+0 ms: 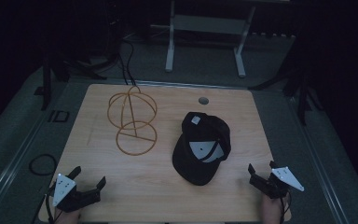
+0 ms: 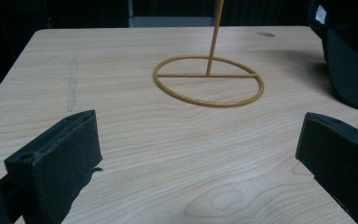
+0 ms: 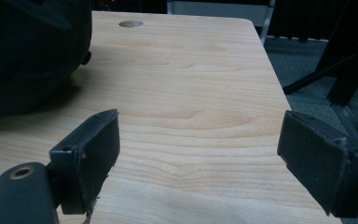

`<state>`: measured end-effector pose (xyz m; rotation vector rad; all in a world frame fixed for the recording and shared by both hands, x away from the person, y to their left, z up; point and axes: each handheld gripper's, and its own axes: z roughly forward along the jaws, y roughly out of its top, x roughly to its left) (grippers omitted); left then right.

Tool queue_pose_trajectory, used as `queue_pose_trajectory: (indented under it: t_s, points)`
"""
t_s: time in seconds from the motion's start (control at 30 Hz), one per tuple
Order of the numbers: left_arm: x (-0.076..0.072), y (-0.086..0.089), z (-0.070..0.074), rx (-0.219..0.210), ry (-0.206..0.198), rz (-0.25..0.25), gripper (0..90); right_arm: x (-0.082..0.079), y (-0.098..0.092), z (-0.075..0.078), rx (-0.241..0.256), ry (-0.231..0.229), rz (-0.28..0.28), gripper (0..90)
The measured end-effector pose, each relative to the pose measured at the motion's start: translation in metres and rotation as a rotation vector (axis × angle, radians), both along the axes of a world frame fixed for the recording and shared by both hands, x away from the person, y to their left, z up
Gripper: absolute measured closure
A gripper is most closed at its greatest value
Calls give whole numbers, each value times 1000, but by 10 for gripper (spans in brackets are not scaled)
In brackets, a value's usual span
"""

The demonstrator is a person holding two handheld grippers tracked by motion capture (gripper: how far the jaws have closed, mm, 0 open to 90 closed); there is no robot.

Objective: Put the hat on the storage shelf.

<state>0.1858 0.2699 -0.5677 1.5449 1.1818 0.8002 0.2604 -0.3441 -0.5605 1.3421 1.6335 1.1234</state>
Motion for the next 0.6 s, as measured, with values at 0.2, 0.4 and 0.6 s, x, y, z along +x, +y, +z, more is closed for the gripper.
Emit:
queue_pose_trajectory:
  t_s: [0.2,0.4,0.6]
  points:
    - [1,0,0,-4,13,-5,3,0,0,0,5,10,21,137]
    - [0,-2,0,9,12,-7,3,2,0,0,13,33,24,137]
    - [0,-8,1,101,27,-5,3,0,3,4,2,53,22,130]
